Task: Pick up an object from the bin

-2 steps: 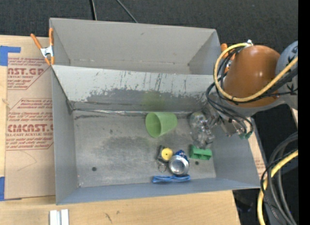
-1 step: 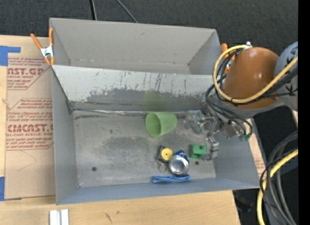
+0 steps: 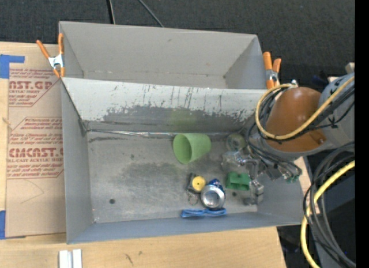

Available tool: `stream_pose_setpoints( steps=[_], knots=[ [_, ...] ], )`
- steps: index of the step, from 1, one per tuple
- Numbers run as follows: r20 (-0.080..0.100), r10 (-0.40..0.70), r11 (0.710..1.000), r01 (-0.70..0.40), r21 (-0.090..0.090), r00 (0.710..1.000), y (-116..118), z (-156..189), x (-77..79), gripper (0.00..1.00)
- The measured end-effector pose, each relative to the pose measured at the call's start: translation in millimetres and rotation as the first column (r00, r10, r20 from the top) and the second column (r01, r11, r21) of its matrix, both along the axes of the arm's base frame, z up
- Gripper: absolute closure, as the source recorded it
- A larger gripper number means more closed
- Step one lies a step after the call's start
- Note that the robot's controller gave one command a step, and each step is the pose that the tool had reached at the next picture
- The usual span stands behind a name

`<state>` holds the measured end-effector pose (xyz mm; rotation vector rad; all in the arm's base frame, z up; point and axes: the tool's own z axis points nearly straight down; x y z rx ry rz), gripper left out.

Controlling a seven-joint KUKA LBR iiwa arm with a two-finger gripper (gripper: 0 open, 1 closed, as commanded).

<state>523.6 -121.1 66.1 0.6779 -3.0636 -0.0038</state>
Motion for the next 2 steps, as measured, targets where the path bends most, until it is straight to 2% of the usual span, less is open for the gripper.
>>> stream_pose_setpoints(
  steps=[1,2],
  knots=[
    [0.005,0.002,1.000,-0.002,-0.001,1.000,1.5,4.0,1.6,1.00],
    [0.015,-0.125,0.992,0.125,-0.002,0.992,19.2,177.7,-3.4,1.00]
  ],
)
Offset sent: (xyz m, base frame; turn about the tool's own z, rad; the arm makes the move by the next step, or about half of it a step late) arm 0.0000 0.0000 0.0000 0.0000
